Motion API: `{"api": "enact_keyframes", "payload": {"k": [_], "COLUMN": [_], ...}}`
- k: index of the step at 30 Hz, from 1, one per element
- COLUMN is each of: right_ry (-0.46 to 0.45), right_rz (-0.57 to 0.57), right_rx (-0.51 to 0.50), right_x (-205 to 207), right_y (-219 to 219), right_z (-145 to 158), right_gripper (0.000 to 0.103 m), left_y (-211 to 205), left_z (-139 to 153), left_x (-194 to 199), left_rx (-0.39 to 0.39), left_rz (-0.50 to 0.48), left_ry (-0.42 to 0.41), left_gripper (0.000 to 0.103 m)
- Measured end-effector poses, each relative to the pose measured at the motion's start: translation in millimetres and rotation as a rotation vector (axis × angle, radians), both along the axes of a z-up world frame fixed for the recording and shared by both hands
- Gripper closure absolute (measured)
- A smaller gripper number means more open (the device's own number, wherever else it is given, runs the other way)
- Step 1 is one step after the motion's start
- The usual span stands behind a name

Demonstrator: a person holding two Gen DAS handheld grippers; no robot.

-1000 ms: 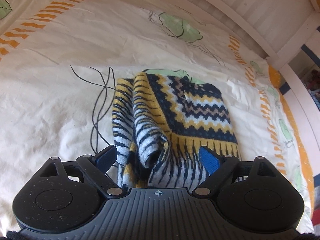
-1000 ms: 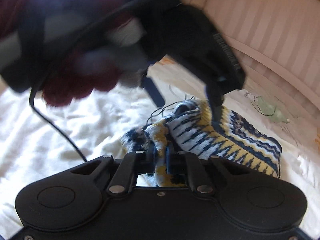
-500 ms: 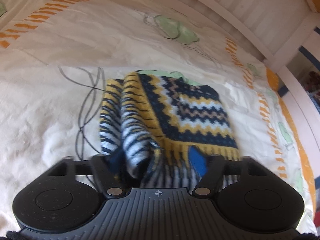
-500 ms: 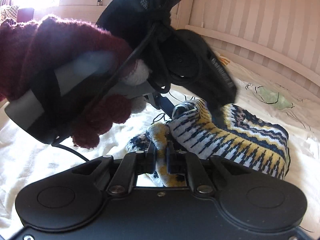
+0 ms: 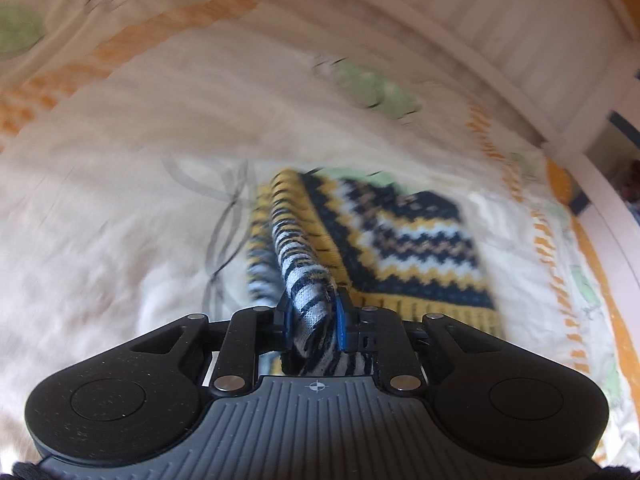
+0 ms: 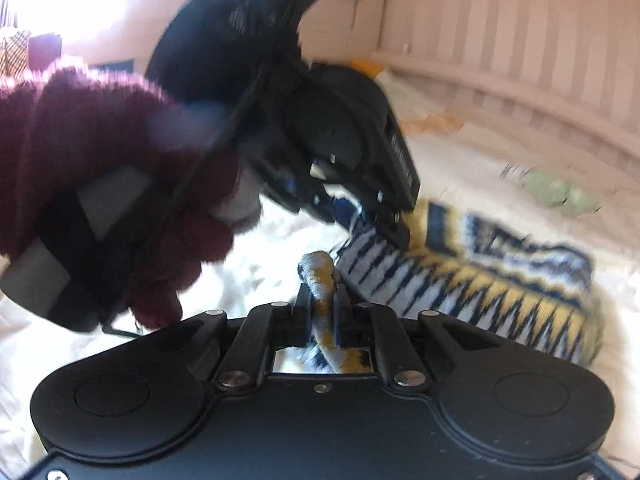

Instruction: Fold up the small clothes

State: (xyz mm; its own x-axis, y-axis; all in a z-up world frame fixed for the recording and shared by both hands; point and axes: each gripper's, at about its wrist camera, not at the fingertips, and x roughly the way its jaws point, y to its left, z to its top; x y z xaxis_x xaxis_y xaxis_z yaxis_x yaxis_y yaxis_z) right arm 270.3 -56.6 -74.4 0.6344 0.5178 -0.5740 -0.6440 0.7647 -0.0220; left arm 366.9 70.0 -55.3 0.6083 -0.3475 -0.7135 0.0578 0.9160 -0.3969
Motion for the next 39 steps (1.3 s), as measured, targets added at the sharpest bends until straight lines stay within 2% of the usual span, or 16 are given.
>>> {"api": "enact_keyframes", "payload": {"k": [2, 3, 4, 5, 6, 7, 10, 14, 16, 20, 26, 30, 33, 36, 39], "right_ry": [0.007, 0.01, 0.016, 0.017, 0.019, 0.019, 0.025, 0.031, 0.035, 0.022, 0.1, 0.22, 0.307, 0.318, 0.291], "right_rz": [0.008, 0.013, 0.017, 0.021, 0.028, 0.034, 0.023, -0.055, -0.124, -0.208, -0.226, -0.25, -0.257, -0.238, -0.232], "right_rx": [0.002, 0.008, 0.018, 0.029, 0.039, 0.047, 0.065, 0.12, 0.153, 0.185, 0.174, 0.152, 0.187, 0.198, 0.211], "right_x": [-1.0, -1.3, -1.6, -4.6, -5.4, -8.5, -10.7, 2.4, 18.0, 57.1, 120.4, 151.1, 164.4, 164.3, 155.4], "right_y": [-2.2, -5.8, -10.0, -15.7, -22.3, -27.8, -50.9, -83.8, -102.6, -125.3, -121.3, -114.7, -114.9, -115.2, -122.0], "right_z": [-5.8, -4.8, -2.9, -0.4, 3.5, 8.1, 22.0, 42.4, 51.6, 56.8, 35.1, 10.3, -7.1, -9.0, -3.3], "right_gripper": [0.076, 0.069, 0.055, 0.047, 0.033, 0.029, 0.027, 0.023, 0.019, 0.018, 0.018, 0.018, 0.016, 0.014, 0.015], "left_y": [4.5, 4.6, 4.0, 3.0, 2.7, 2.9, 8.6, 12.0, 10.7, 10.8, 9.9, 11.4, 11.1, 10.0, 9.4], "left_z": [-8.8, -10.3, -9.9, -8.9, -8.6, -9.2, -13.5, -16.0, -16.0, -16.5, -16.7, -17.6, -18.0, -17.4, -15.8], "left_x": [2.7, 3.2, 3.0, 2.8, 2.5, 1.8, 1.5, 1.5, 1.2, -0.4, -1.7, -1.3, -1.1, -1.2, -1.8], "left_rx": [-0.006, -0.007, 0.001, 0.016, 0.026, 0.029, 0.004, -0.007, 0.004, 0.005, 0.012, 0.006, 0.006, 0.016, 0.019], "left_rz": [0.011, 0.013, 0.01, 0.008, 0.011, 0.017, 0.046, 0.063, 0.065, 0.072, 0.073, 0.074, 0.076, 0.072, 0.073], "left_ry": [0.031, 0.038, 0.037, 0.035, 0.036, 0.04, 0.065, 0.078, 0.078, 0.081, 0.079, 0.083, 0.086, 0.084, 0.082], "left_gripper": [0.083, 0.082, 0.079, 0.077, 0.073, 0.07, 0.058, 0.053, 0.049, 0.048, 0.046, 0.043, 0.042, 0.041, 0.04]}}
